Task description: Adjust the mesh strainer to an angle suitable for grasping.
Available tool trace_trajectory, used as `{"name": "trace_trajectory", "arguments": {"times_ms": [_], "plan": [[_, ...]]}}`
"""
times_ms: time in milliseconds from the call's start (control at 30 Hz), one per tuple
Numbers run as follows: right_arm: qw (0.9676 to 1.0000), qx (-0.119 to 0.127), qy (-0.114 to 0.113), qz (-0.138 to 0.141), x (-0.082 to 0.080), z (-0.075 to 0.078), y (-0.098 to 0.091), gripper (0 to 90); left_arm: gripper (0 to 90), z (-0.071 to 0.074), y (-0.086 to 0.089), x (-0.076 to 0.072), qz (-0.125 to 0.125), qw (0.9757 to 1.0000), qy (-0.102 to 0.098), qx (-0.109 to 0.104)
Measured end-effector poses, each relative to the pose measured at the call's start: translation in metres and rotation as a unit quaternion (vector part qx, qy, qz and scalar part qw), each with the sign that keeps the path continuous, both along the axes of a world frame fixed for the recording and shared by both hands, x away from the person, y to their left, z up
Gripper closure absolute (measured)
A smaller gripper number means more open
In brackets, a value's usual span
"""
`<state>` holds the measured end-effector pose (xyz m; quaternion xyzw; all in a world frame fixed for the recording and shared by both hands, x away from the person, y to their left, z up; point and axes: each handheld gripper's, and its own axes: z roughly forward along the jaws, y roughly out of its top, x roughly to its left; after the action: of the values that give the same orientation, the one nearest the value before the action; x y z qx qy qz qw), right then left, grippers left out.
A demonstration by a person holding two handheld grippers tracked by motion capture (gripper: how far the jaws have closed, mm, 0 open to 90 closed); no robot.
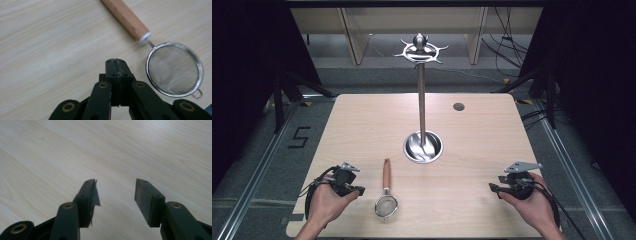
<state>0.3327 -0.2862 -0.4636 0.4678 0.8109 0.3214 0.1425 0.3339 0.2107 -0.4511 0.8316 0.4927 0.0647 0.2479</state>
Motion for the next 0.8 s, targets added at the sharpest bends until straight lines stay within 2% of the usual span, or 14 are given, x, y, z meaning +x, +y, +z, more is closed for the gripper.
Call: {"name": "trace_trajectory", "arguments": {"times_ms": [33,100,133,200,267,367,400,433,467,500,533,633,767,800], "plan": [[0.9999,0.003,0.010,-0.009,-0.001,0.001,0.001,52.3,88.9,0.003,-0.002,0.001,0.004,1.0000,-0.003,0.000],[0.9999,-0.008,0.008,0.000,0.000,0.002,0.000,52.5,89.0,0.007,-0.007,0.004,0.014,0.9997,-0.016,-0.009],[0.9999,-0.010,0.005,0.004,0.000,0.002,0.000,52.5,89.1,0.012,-0.010,0.007,0.001,0.9997,-0.017,-0.018],[0.9999,-0.009,0.004,0.004,0.001,0.001,0.000,52.5,89.1,0.015,-0.013,0.009,-0.004,0.9996,-0.023,-0.016],[0.9999,-0.009,0.013,0.001,0.000,0.002,0.001,52.5,89.0,0.022,-0.029,0.016,-0.011,0.9991,-0.037,-0.018],[0.9997,-0.013,0.018,0.006,-0.001,0.005,0.000,52.5,89.0,0.023,-0.052,0.031,-0.048,0.9985,-0.022,-0.013],[0.9997,-0.013,0.018,0.006,-0.001,0.005,0.000,52.5,88.9,0.023,-0.052,0.031,-0.048,0.9985,-0.022,-0.013],[0.9996,-0.020,0.009,0.016,0.000,0.005,-0.002,52.6,88.9,0.020,-0.064,0.040,-0.050,0.9986,-0.013,-0.008],[0.9996,-0.020,0.009,0.016,0.000,0.005,-0.002,52.6,88.9,0.020,-0.064,0.040,-0.050,0.9986,-0.013,-0.008],[0.9997,-0.016,0.016,0.009,0.000,0.006,-0.001,52.7,88.9,0.017,-0.073,0.050,-0.057,0.9983,-0.005,-0.001],[0.9998,-0.016,-0.001,0.014,0.001,0.002,-0.002,52.8,88.9,0.015,-0.079,0.058,-0.063,0.9980,0.004,0.011],[0.9997,-0.017,0.011,0.015,0.000,0.004,-0.002,52.7,89.0,0.009,-0.089,0.074,-0.059,0.9978,0.022,0.019],[0.9998,-0.009,0.011,0.011,0.000,0.004,-0.001,52.5,89.0,0.005,-0.101,0.091,-0.053,0.9976,0.038,0.024],[0.9997,-0.010,0.018,0.012,0.000,0.005,-0.002,52.5,89.0,0.004,-0.104,0.093,-0.049,0.9979,0.032,0.028]]}}
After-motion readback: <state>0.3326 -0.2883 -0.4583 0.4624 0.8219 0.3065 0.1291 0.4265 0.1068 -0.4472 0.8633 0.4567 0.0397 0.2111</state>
